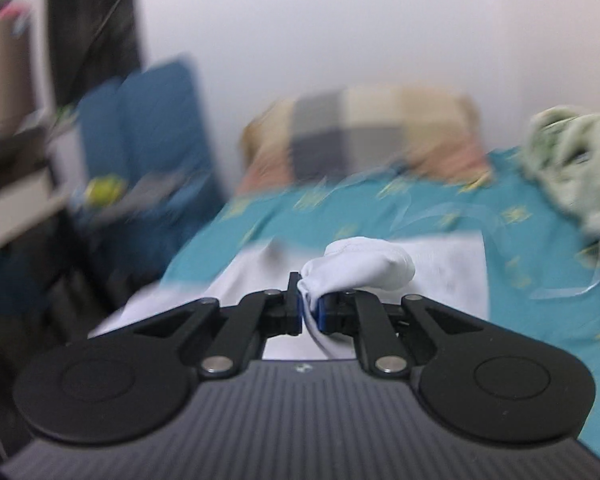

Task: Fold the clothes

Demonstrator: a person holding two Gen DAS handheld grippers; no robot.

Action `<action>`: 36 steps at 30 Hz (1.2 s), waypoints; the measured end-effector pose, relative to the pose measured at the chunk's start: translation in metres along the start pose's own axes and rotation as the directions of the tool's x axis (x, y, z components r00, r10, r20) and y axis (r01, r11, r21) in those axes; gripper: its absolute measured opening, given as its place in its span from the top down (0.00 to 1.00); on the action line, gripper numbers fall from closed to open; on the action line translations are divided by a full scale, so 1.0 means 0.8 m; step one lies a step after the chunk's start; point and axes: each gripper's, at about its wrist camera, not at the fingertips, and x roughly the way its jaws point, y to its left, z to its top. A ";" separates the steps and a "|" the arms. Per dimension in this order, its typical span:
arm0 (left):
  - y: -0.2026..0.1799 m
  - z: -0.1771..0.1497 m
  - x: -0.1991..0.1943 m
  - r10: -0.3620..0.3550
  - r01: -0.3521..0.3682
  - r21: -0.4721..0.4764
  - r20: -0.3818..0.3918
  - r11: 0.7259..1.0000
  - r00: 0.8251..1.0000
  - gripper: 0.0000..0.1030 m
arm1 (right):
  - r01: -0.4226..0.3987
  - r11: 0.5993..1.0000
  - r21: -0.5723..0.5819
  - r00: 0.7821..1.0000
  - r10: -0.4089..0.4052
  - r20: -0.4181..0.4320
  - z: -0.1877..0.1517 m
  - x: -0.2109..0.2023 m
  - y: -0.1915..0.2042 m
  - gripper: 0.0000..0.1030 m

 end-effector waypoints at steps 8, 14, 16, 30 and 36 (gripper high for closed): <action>0.009 -0.004 0.018 -0.050 0.049 -0.027 -0.056 0.998 0.997 0.44 | -0.214 0.964 -0.156 0.965 0.185 -0.184 -0.068 -0.023 0.026 0.28; -0.008 -0.022 0.029 -0.061 0.063 0.024 -0.089 0.998 0.994 0.44 | -0.201 0.962 -0.185 0.978 0.187 -0.093 -0.061 -0.090 -0.021 0.28; -0.011 -0.027 0.033 -0.059 0.063 0.034 -0.096 0.997 0.994 0.44 | -0.124 0.979 -0.159 0.990 0.112 -0.088 -0.053 -0.076 -0.043 0.28; -0.012 -0.034 0.047 -0.116 0.118 0.013 -0.088 0.993 0.989 0.44 | -0.109 0.912 -0.396 0.965 0.001 -0.263 -0.096 -0.048 -0.026 0.96; -0.021 -0.032 0.035 -0.182 0.185 0.039 -0.077 0.982 0.980 0.44 | -0.093 0.828 -0.553 0.945 -0.100 -0.310 -0.121 -0.076 0.006 0.96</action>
